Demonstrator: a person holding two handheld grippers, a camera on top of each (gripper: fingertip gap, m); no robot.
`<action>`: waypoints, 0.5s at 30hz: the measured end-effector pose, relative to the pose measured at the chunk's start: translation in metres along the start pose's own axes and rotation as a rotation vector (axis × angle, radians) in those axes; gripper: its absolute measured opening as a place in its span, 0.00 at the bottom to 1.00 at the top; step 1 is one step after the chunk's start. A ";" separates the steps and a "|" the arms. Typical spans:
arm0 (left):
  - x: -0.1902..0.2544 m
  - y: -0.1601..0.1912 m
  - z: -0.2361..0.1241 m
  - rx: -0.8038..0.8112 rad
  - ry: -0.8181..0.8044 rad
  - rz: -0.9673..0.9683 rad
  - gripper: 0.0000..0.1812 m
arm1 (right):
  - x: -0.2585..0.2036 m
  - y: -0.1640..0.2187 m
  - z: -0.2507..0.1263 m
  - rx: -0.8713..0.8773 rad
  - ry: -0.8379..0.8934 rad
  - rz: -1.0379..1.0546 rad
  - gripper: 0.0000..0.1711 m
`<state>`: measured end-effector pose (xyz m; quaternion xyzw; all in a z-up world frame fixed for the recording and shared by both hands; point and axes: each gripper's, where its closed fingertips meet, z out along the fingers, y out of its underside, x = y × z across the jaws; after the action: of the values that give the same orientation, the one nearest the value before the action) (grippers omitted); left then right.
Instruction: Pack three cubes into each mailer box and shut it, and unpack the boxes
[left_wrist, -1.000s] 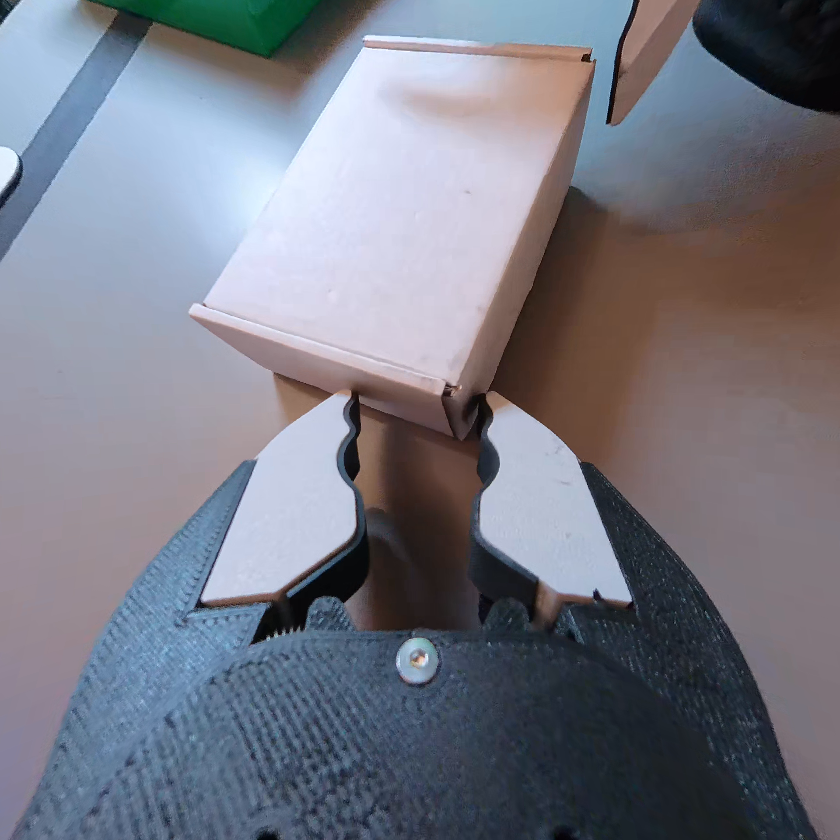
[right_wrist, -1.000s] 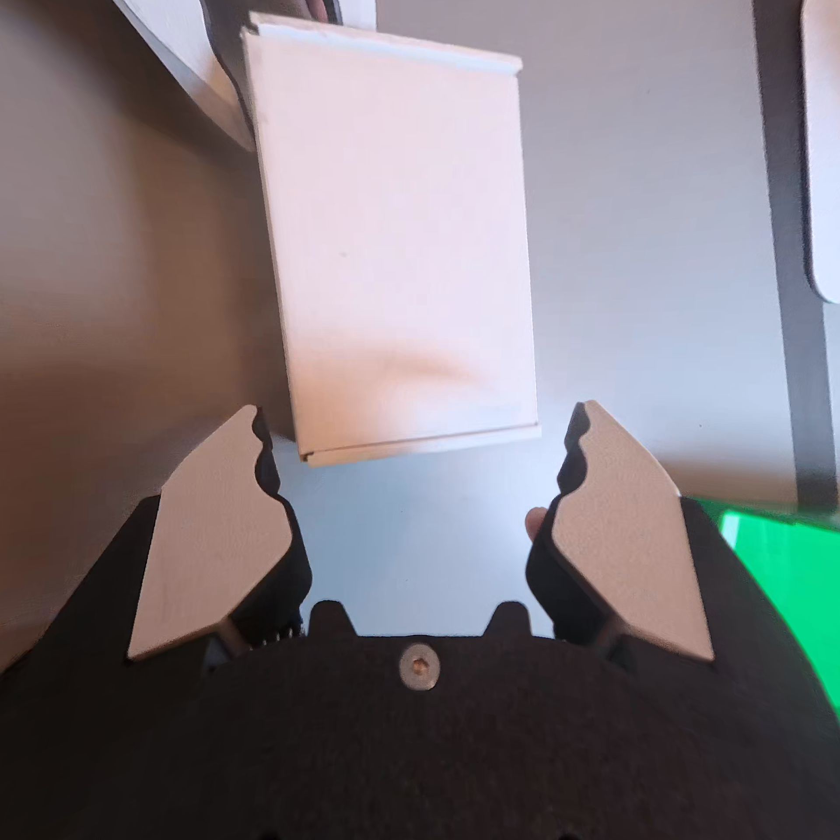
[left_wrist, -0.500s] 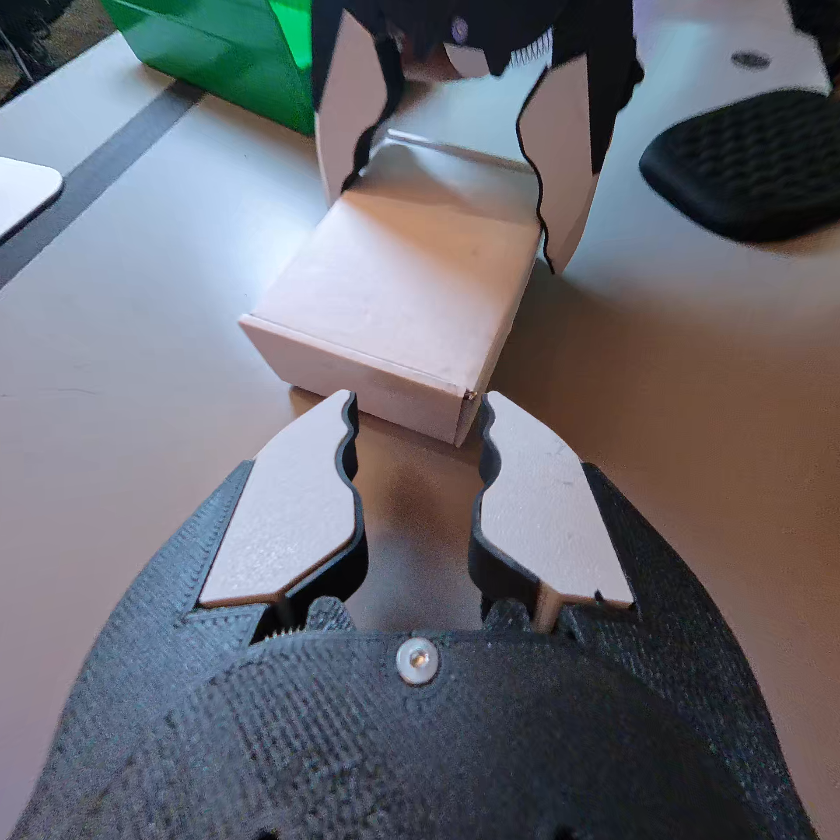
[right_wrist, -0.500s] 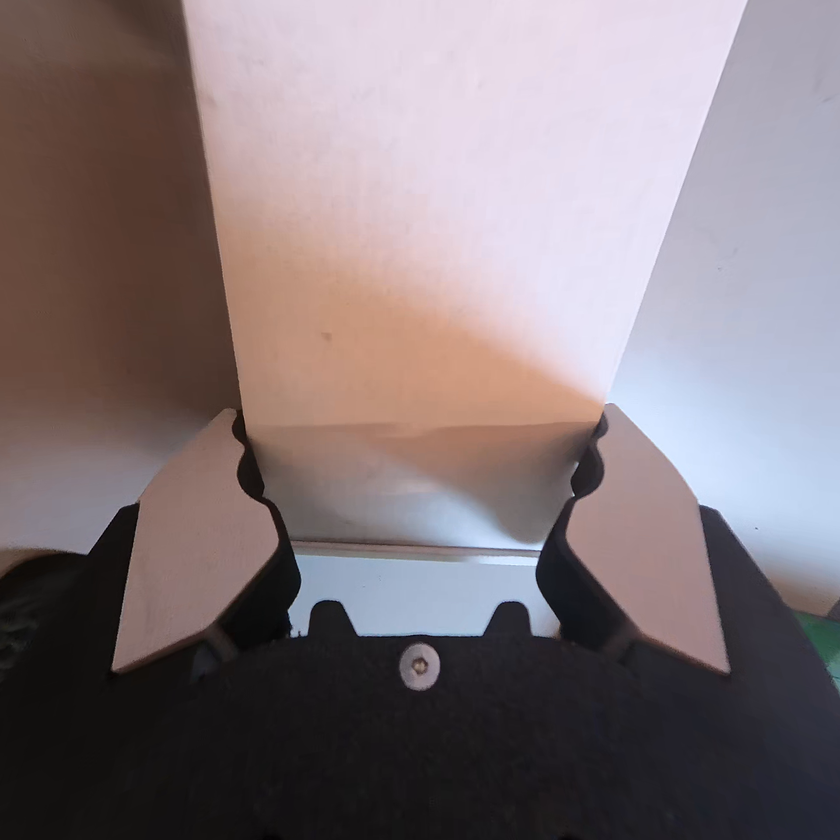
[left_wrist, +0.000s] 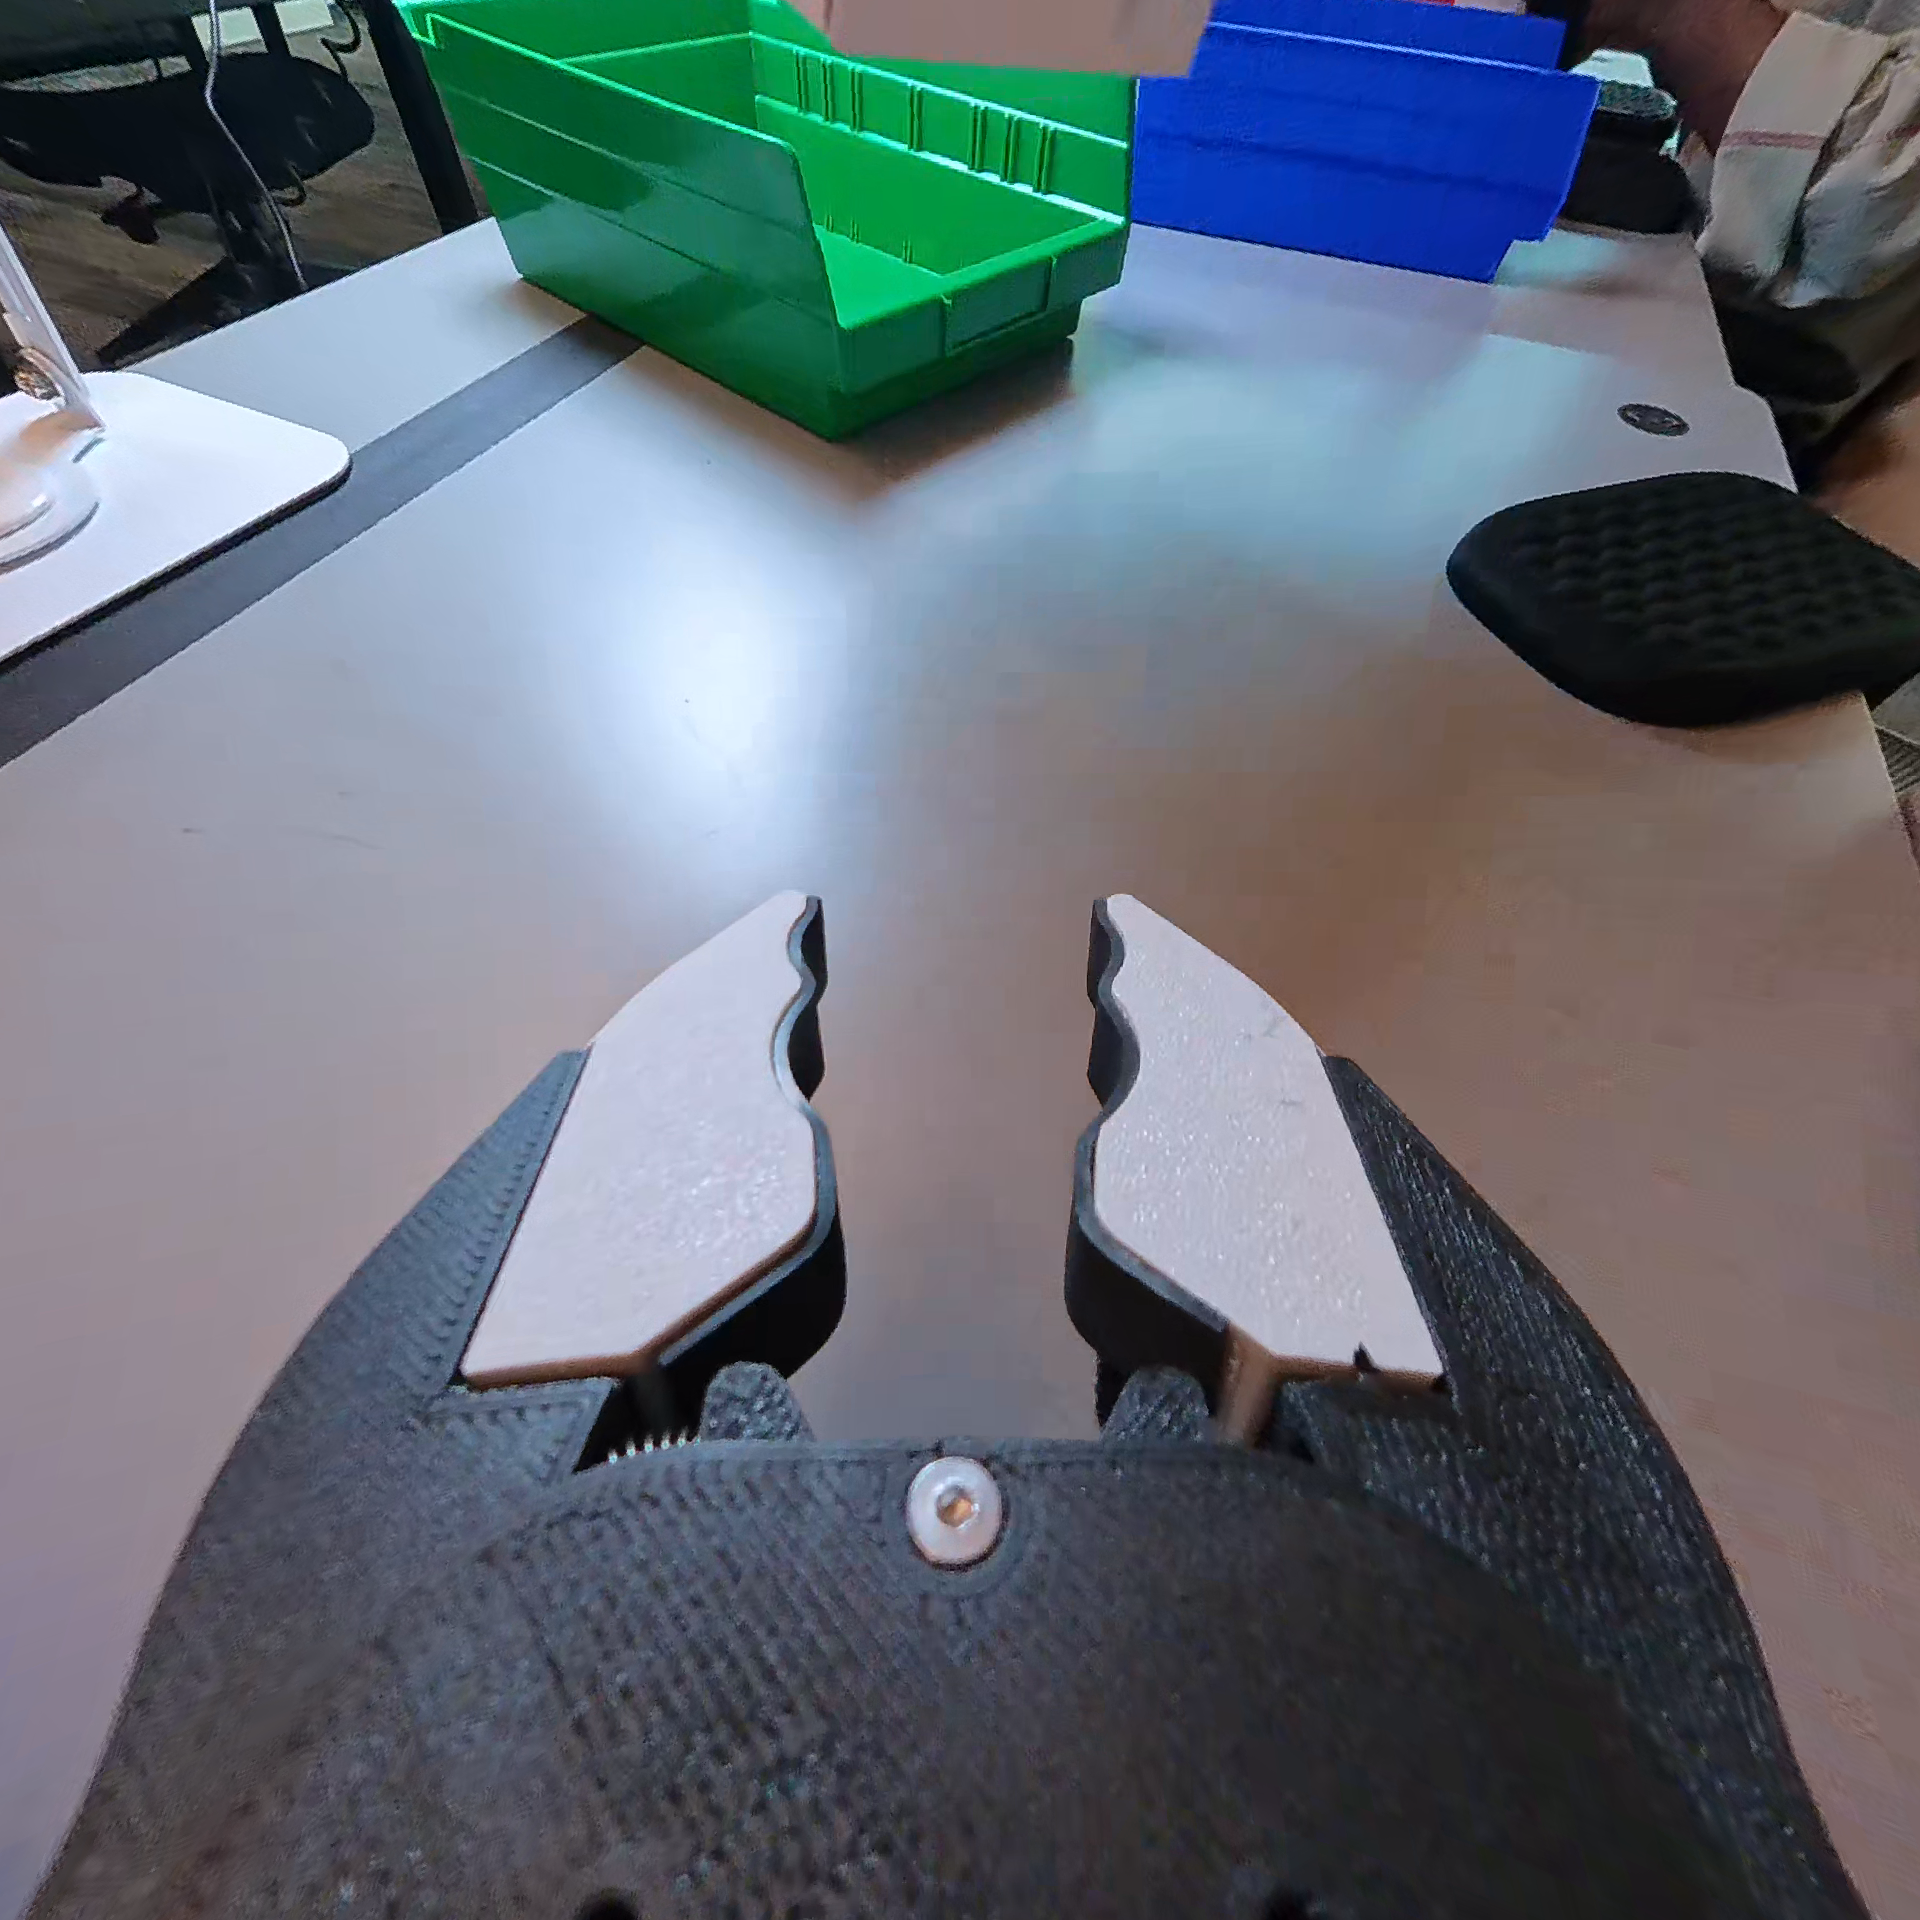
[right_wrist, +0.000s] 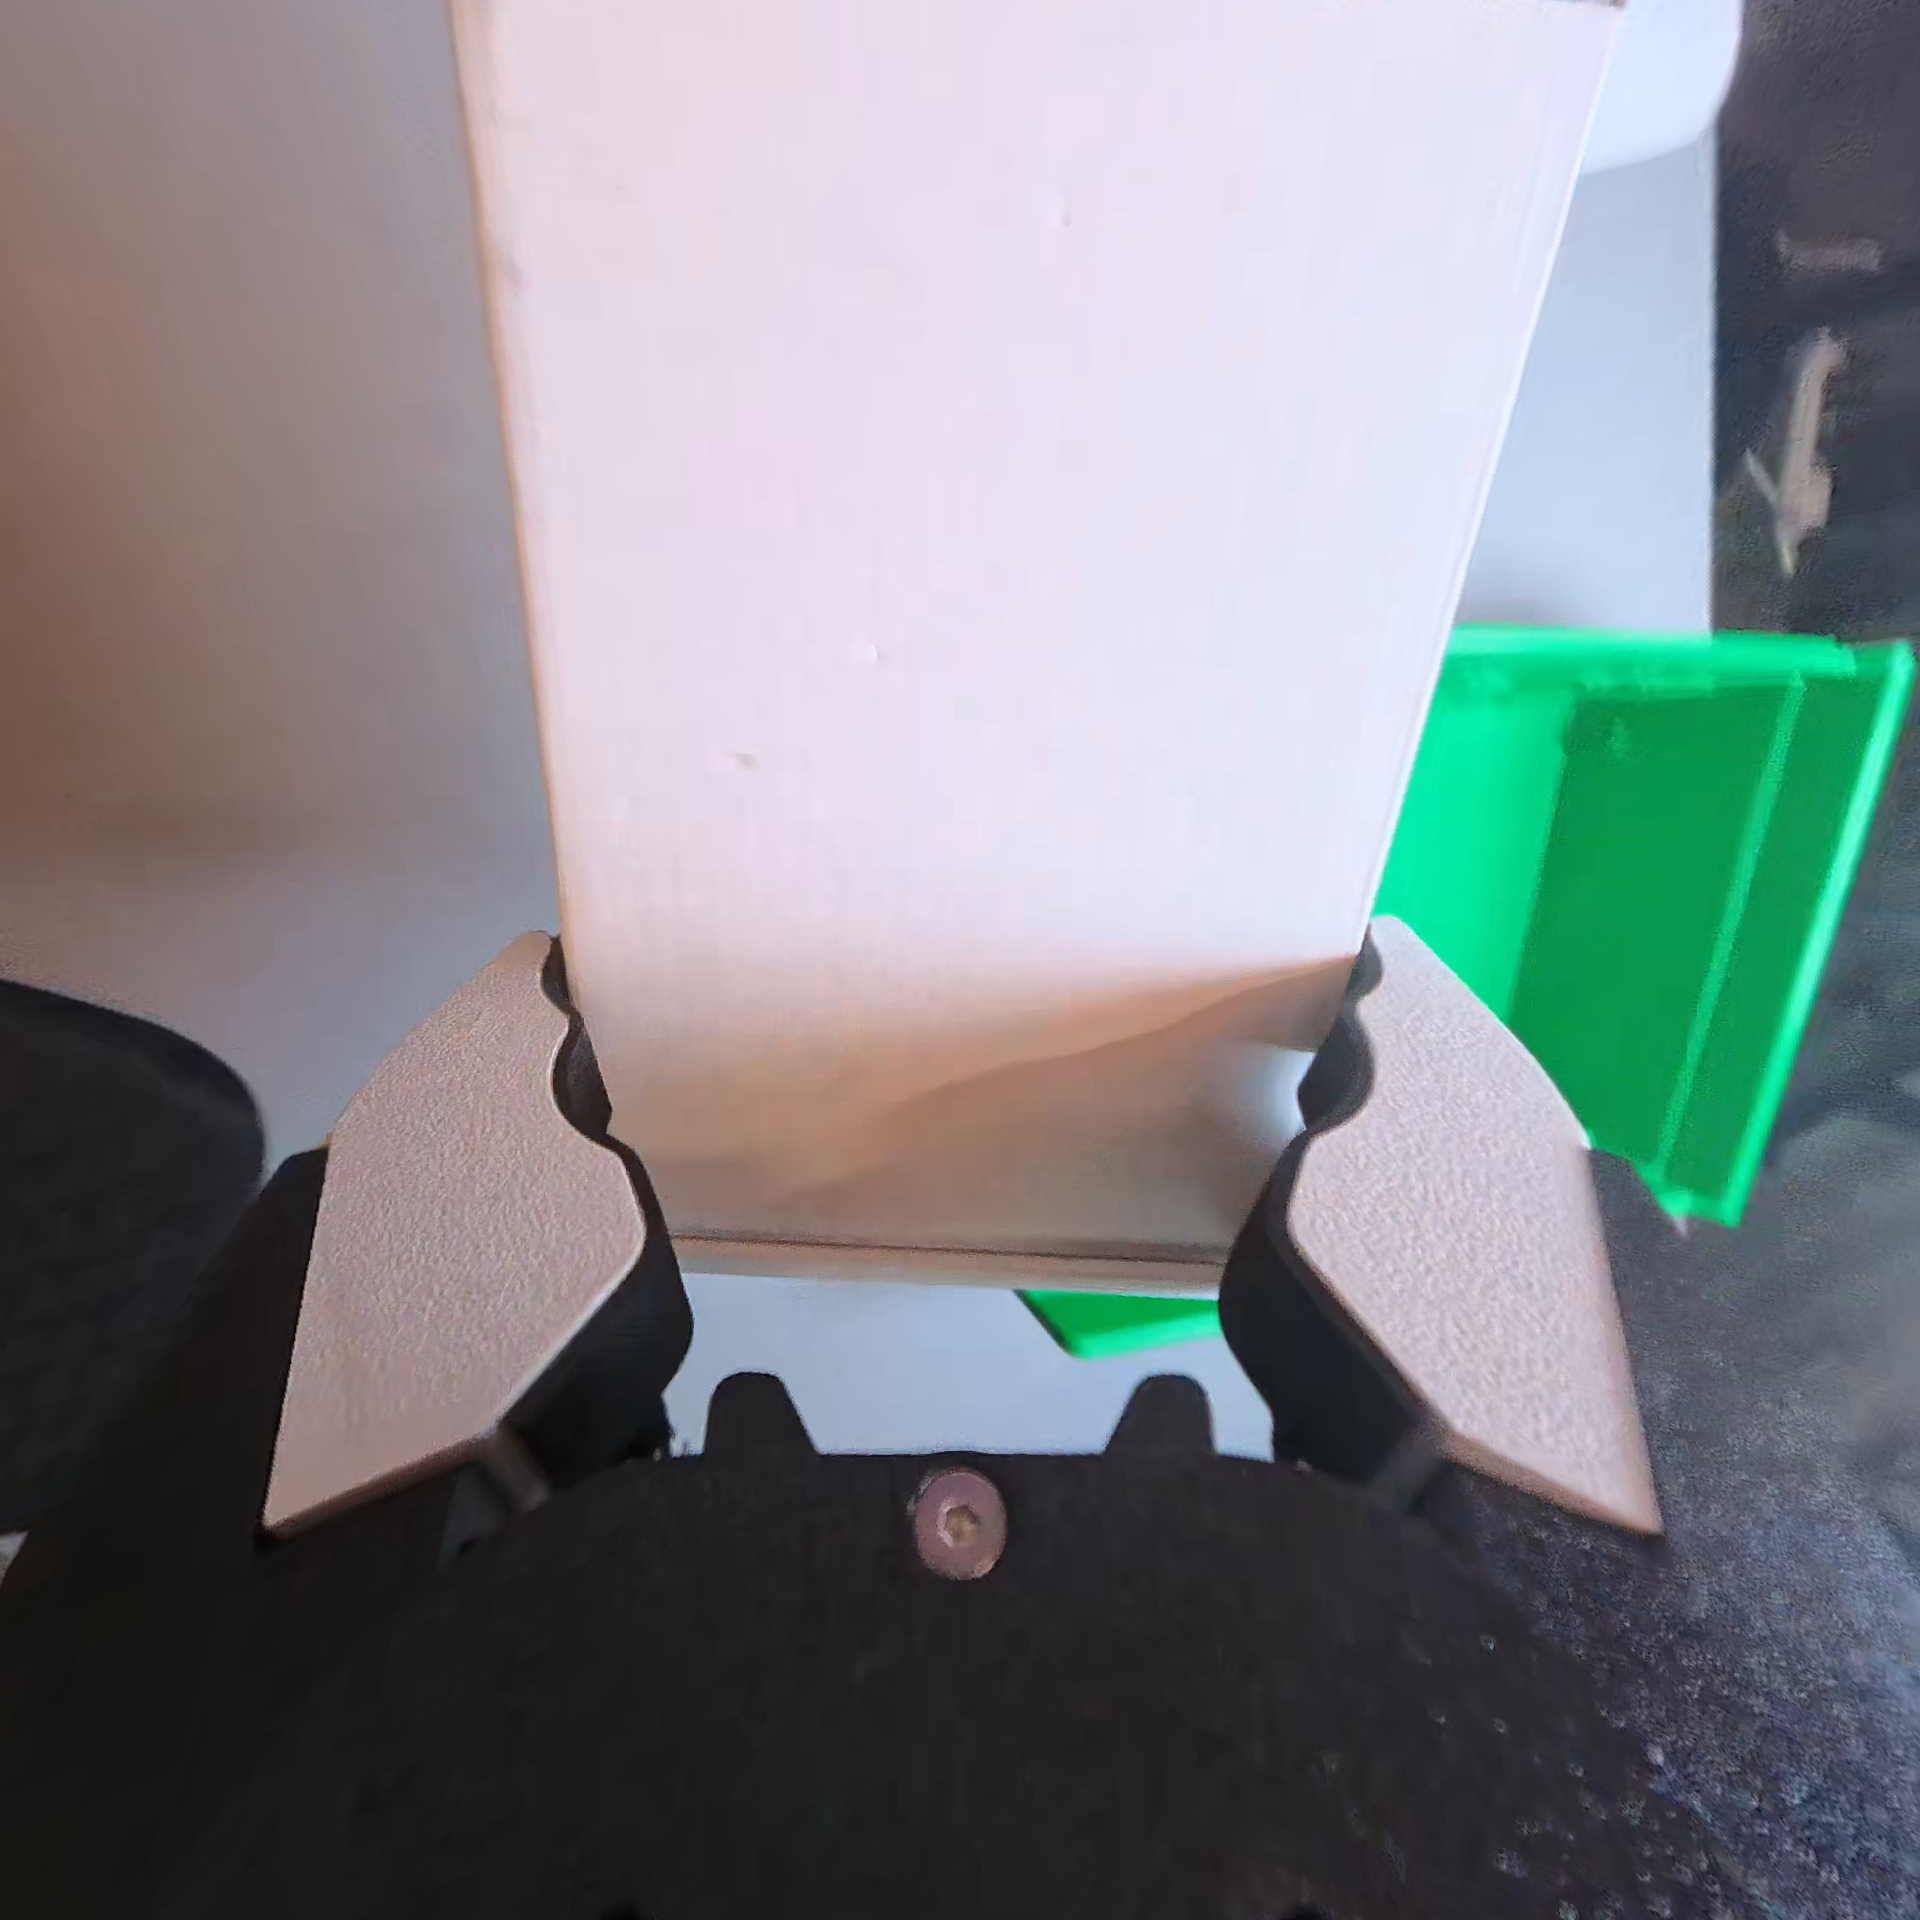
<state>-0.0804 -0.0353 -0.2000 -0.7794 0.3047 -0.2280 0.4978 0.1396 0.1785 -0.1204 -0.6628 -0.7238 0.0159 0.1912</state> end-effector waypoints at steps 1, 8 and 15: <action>0.000 0.001 0.001 -0.003 0.001 -0.006 0.27 | 0.020 0.014 0.000 -0.034 0.022 0.032 0.77; -0.007 0.011 0.009 -0.027 -0.013 -0.053 0.25 | 0.121 0.092 0.040 -0.242 0.069 0.122 0.77; -0.012 0.017 0.012 -0.030 -0.030 -0.093 0.26 | 0.153 0.113 0.105 -0.373 -0.009 0.023 0.77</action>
<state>-0.0856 -0.0245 -0.2209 -0.8035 0.2640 -0.2347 0.4792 0.2088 0.3636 -0.2096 -0.6947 -0.7076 -0.1133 0.0617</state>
